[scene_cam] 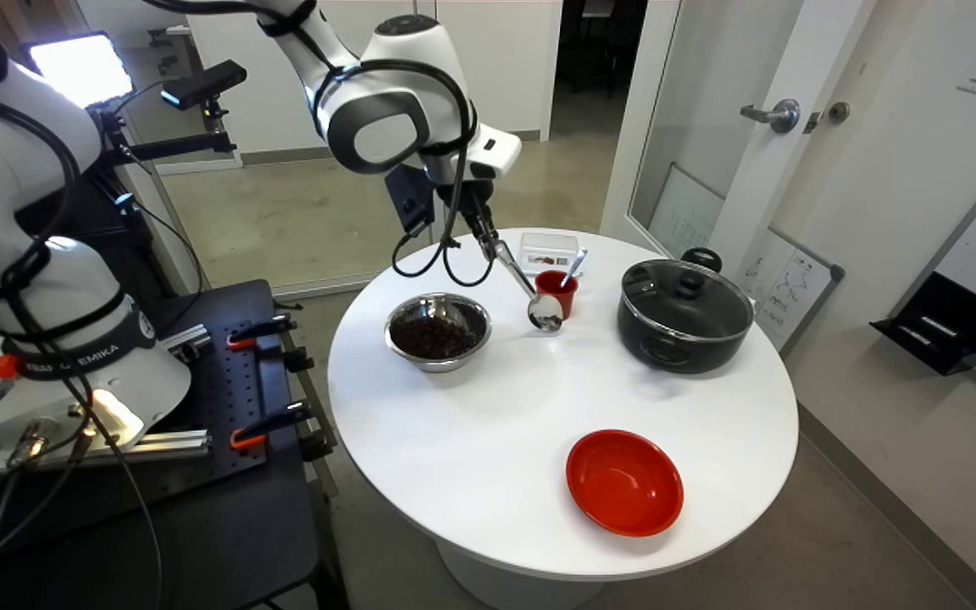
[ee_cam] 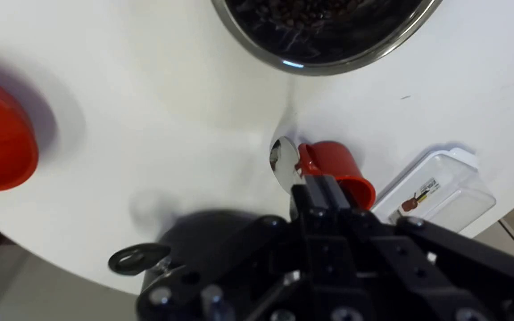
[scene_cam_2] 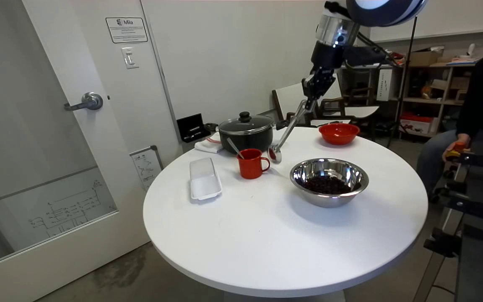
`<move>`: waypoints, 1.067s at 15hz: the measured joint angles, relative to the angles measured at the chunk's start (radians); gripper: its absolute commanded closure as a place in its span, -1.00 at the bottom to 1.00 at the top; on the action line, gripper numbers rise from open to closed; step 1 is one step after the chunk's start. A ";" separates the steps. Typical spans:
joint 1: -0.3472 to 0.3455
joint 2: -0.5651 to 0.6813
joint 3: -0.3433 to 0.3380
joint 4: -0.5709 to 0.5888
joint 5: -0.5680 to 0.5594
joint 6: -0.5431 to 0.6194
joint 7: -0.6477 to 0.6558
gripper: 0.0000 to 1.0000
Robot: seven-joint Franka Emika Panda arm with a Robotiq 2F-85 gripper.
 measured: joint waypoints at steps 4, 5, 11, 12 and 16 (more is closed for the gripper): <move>0.076 -0.188 -0.124 -0.011 -0.001 -0.033 -0.031 0.99; 0.102 -0.229 -0.154 -0.017 -0.003 -0.033 -0.044 0.99; 0.277 -0.349 -0.334 -0.037 -0.018 -0.145 -0.096 0.99; 0.315 -0.363 -0.372 -0.038 -0.016 -0.173 -0.111 0.99; 0.436 -0.424 -0.488 -0.032 0.005 -0.350 -0.187 0.99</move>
